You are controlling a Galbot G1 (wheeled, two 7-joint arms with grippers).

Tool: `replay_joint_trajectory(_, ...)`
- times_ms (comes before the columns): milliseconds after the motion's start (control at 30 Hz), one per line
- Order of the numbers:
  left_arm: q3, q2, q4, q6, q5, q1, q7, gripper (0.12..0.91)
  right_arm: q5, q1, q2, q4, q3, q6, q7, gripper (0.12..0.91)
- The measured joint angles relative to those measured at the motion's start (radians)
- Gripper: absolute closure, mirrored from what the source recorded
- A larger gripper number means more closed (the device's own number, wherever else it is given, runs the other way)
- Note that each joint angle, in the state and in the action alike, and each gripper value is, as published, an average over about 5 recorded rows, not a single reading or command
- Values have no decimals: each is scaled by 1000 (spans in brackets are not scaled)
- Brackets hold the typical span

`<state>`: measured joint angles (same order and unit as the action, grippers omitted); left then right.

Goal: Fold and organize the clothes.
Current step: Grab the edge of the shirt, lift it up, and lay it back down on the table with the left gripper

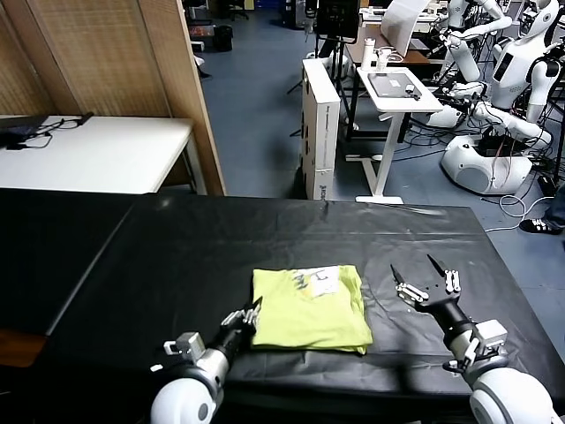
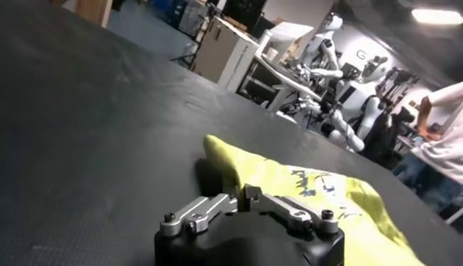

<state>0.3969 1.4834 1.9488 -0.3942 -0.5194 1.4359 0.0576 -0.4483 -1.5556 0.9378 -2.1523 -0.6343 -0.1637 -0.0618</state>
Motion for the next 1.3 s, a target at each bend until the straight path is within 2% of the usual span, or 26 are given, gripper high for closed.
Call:
replay_joint_trajectory(100, 0, -1, 7, -16, -29, 1, -1, 858, 6, 0, 2, 2, 0, -2, -3, 118)
replay_joint_trajectory(233, 8, -12, 24, -50, -41, 6, -6, 857, 16, 8, 6, 10, -1, -7, -10, 118)
replay_joint_trajectory(367, 44, -56, 53, -84, -39, 9, -5, 857, 34, 21, 16, 28, 2, -11, -12, 118)
replay_joint_trajectory(500, 121, -142, 91, -98, -66, 19, 5, 857, 51, 38, 28, 49, 16, -12, -13, 118)
replay_joint_trajectory(733, 311, -337, 113, -88, -135, 63, 23, 857, 69, 79, 47, 79, 57, -13, -17, 118)
replay_joint_trajectory(933, 486, -477, 139, -98, -230, 110, 12, 857, 80, 105, 62, 96, 90, -13, -18, 118)
replay_joint_trajectory(1033, 553, -523, 167, -125, -284, 127, -18, 857, 87, 109, 72, 100, 102, -13, -19, 118)
replay_joint_trajectory(1133, 572, -536, 215, -166, -356, 120, -82, 857, 96, 106, 81, 100, 107, -16, -19, 118)
replay_joint_trajectory(1200, 547, -522, 255, -192, -407, 99, -140, 857, 99, 99, 84, 95, 105, -19, -20, 118)
replay_joint_trajectory(1300, 454, -473, 303, -212, -442, 52, -211, 857, 101, 84, 85, 83, 93, -25, -21, 118)
